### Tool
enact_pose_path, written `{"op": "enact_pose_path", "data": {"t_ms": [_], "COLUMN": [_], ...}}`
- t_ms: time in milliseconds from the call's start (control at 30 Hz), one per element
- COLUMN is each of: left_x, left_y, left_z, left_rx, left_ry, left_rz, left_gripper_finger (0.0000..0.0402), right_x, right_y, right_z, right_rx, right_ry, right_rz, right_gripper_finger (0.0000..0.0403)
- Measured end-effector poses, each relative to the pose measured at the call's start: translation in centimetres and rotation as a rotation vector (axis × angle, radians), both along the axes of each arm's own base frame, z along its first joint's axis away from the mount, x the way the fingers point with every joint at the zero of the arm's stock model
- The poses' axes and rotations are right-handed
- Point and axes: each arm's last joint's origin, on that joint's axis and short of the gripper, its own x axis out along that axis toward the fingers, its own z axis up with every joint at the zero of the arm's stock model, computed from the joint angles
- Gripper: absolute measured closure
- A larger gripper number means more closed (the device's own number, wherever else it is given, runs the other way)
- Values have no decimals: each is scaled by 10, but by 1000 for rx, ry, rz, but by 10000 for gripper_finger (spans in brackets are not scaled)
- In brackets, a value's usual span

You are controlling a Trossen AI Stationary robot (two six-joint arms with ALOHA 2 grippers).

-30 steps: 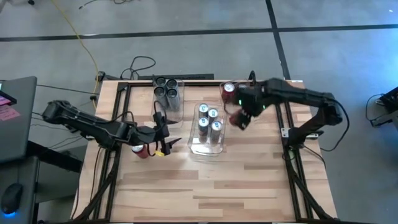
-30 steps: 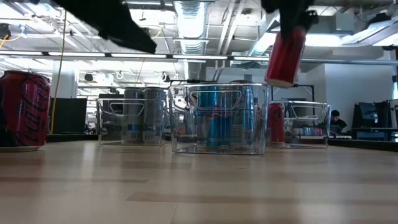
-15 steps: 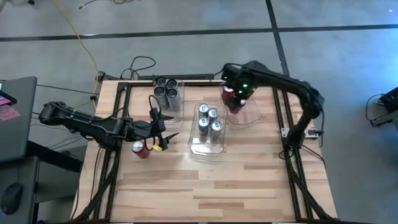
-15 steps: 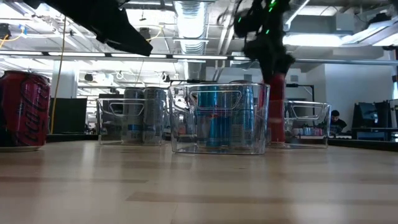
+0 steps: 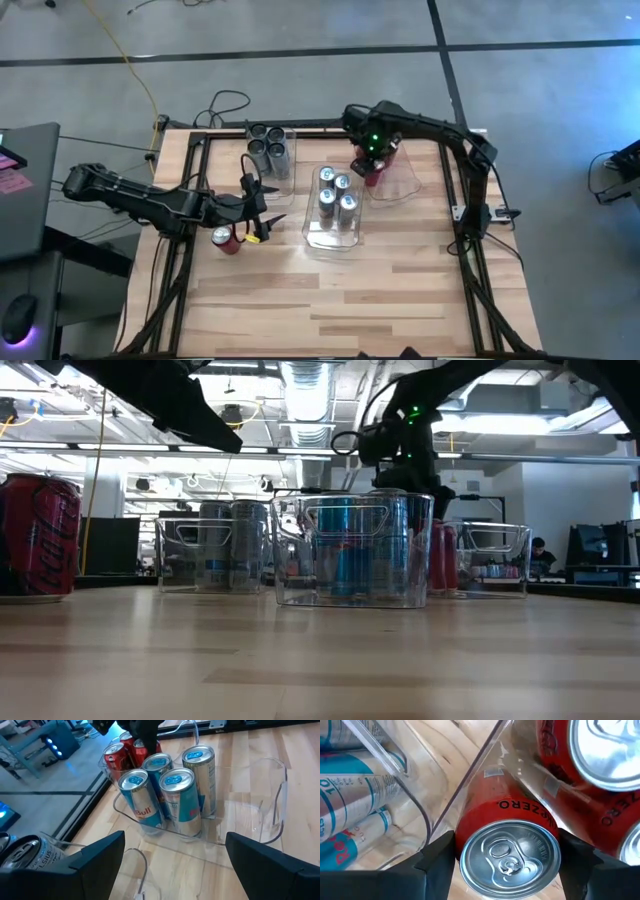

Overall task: Sort soda cans
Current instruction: Put the red-black soda can into the right transparent bin

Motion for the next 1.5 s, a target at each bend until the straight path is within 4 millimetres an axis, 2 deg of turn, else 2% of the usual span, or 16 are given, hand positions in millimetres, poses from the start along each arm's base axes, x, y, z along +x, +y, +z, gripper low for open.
{"op": "enact_pose_path", "data": {"t_ms": [133, 367, 500, 600, 700, 833, 1000, 1167, 1367, 1500], "left_x": [0, 0, -1, -1, -2, -11, -32, -57, -88, -105], "left_y": [0, 0, 0, 0, 0, -4, -9, -12, -11, -10], "left_z": [-1, -1, -2, -3, -3, 1, 7, 2, -1, -3], "left_rx": [1, 1, -9, -18, -24, -23, -83, -129, -369, -410], "left_ry": [6, 7, 19, 25, 12, 3, -7, 107, 196, 286], "left_rz": [0, 0, 6, 11, 36, 69, 87, 46, 3, 18], "left_gripper_finger": [61, 61, 61, 61, 61, 61, 61, 61, 61, 61], "right_x": [0, 1, -2, -6, -12, -24, -44, -61, -74, -73], "right_y": [-3, -4, -4, -3, 2, 17, 44, 77, 114, 134], "right_z": [0, -1, 0, 7, 24, 55, 100, 134, 155, 159], "right_rx": [-4, -12, -6, -19, -45, -97, -186, -287, -384, -396], "right_ry": [-11, -20, -3, -19, -54, -132, -277, -379, -444, -467], "right_rz": [-5, 16, -14, -27, -47, -40, -1, 29, 53, 78], "right_gripper_finger": [109, 42, 22, 19, 21, 23, 24, 24, 24, 24]}}
